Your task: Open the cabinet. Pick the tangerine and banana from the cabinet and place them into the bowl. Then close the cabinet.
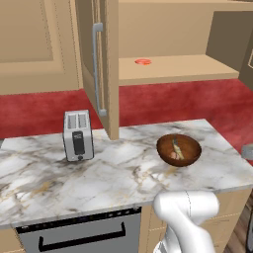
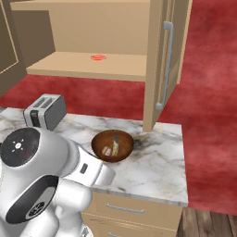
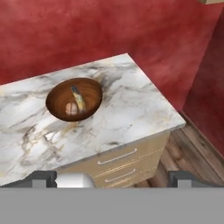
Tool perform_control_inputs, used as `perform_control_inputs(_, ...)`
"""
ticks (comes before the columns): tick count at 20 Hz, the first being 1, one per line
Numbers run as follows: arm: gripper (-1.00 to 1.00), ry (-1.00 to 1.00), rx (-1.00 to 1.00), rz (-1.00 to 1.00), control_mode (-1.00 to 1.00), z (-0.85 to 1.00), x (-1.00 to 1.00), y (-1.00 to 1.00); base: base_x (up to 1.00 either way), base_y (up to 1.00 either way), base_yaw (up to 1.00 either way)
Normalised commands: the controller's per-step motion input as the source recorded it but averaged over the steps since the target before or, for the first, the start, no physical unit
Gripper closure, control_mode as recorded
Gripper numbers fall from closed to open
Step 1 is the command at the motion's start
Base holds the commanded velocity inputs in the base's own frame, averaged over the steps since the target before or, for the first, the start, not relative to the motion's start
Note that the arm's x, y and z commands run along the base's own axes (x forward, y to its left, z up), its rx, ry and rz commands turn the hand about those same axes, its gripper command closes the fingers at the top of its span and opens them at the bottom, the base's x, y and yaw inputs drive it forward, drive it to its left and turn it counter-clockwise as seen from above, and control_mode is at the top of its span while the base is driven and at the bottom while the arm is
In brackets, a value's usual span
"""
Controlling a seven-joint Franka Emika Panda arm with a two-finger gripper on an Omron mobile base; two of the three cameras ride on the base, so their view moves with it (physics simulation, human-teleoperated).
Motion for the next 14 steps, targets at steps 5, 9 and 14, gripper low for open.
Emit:
perform_control_inputs(5, -1.00, -0.10, 0.04, 0.00, -1.00, 0.16, -0.32, -0.34, 0.00, 0.00, 0.00)
perform_control_inputs(9, -1.00, -0.09, 0.06, 0.01, -1.00, 0.18, -0.21, -0.42, 0.00, 0.00, 0.00)
perform_control_inputs(14, -1.00, -0.08, 0.08, 0.04, -1.00, 0.18, -0.15, -0.43, 0.00, 0.00, 0.00)
